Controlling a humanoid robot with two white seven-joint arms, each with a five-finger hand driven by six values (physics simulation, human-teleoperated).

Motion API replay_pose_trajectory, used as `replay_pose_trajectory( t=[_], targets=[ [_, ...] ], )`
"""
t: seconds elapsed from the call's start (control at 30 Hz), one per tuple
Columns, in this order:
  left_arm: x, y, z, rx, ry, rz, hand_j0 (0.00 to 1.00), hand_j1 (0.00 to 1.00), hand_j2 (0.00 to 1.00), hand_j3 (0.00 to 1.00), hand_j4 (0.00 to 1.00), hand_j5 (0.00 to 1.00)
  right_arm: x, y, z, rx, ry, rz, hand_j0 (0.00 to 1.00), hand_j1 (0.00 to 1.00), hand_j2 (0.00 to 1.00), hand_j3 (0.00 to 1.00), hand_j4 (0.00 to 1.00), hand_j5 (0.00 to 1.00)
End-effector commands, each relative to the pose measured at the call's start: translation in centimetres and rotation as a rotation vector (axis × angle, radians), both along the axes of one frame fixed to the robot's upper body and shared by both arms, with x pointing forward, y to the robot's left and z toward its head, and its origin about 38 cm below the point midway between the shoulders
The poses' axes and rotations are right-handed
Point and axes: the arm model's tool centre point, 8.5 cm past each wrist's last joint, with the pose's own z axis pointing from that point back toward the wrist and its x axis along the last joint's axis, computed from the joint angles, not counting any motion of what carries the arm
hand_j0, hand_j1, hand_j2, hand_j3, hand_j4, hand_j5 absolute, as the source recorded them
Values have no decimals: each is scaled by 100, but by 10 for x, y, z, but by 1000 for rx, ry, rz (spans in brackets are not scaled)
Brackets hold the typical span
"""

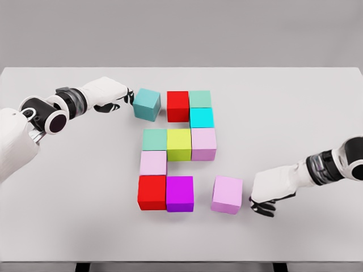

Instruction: Assemble the squares on the desktop into the number 2

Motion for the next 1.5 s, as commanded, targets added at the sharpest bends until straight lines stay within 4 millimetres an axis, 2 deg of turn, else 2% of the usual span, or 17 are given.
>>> replay_pose_trajectory(
  t=[0.0, 0.27, 0.93, 1.0, 1.07, 1.13, 1.2, 1.27, 1.33, 1.4, 1.43, 1.47],
  targets=[
    [0, 0, 0, -6, 2, -1, 57, 57, 57, 57, 57, 57, -1, 4, 0, 11, 10, 6, 10, 10, 10, 10, 10, 10],
    [-1, -3, 0, -31, 17, -7, 57, 57, 57, 57, 57, 57, -6, 13, -7, 32, 39, 17, 10, 10, 10, 10, 10, 10],
    [-4, -8, 0, -43, 7, -55, 59, 59, 59, 59, 59, 59, -5, 28, -7, 62, 45, 39, 10, 10, 10, 10, 10, 10],
    [-4, -7, 0, -40, 8, -51, 64, 64, 64, 64, 64, 64, -4, 28, -6, 63, 44, 40, 10, 10, 10, 10, 10, 10],
    [-4, -2, -1, -34, 11, -39, 88, 88, 88, 88, 88, 88, -4, 32, -7, 68, 45, 48, 10, 10, 10, 10, 10, 10],
    [-4, 1, -2, -36, 13, -31, 100, 100, 100, 100, 100, 100, -4, 35, -6, 71, 42, 53, 10, 10, 10, 10, 10, 10],
    [-4, 3, 0, -39, 10, -26, 100, 100, 100, 100, 100, 100, -4, 36, -6, 72, 42, 54, 10, 10, 10, 10, 10, 10],
    [-5, 14, 9, -40, -1, -24, 100, 100, 100, 100, 100, 100, -4, 37, -6, 74, 44, 59, 10, 10, 10, 10, 10, 10],
    [-14, 48, 42, -92, -25, 5, 100, 100, 100, 100, 100, 100, -4, 37, -6, 74, 44, 59, 10, 10, 10, 10, 10, 10],
    [-34, 56, 64, -148, -17, -84, 100, 100, 100, 100, 100, 100, -4, 36, -6, 72, 44, 55, 10, 10, 10, 10, 10, 10],
    [-42, 58, 64, -176, 5, -148, 100, 100, 100, 100, 100, 100, -3, 35, -7, 70, 44, 52, 10, 10, 10, 10, 10, 10],
    [-49, 61, 71, -199, -5, -224, 100, 100, 100, 100, 100, 100, -3, 34, -7, 68, 43, 49, 10, 10, 10, 10, 10, 10]
  ],
)
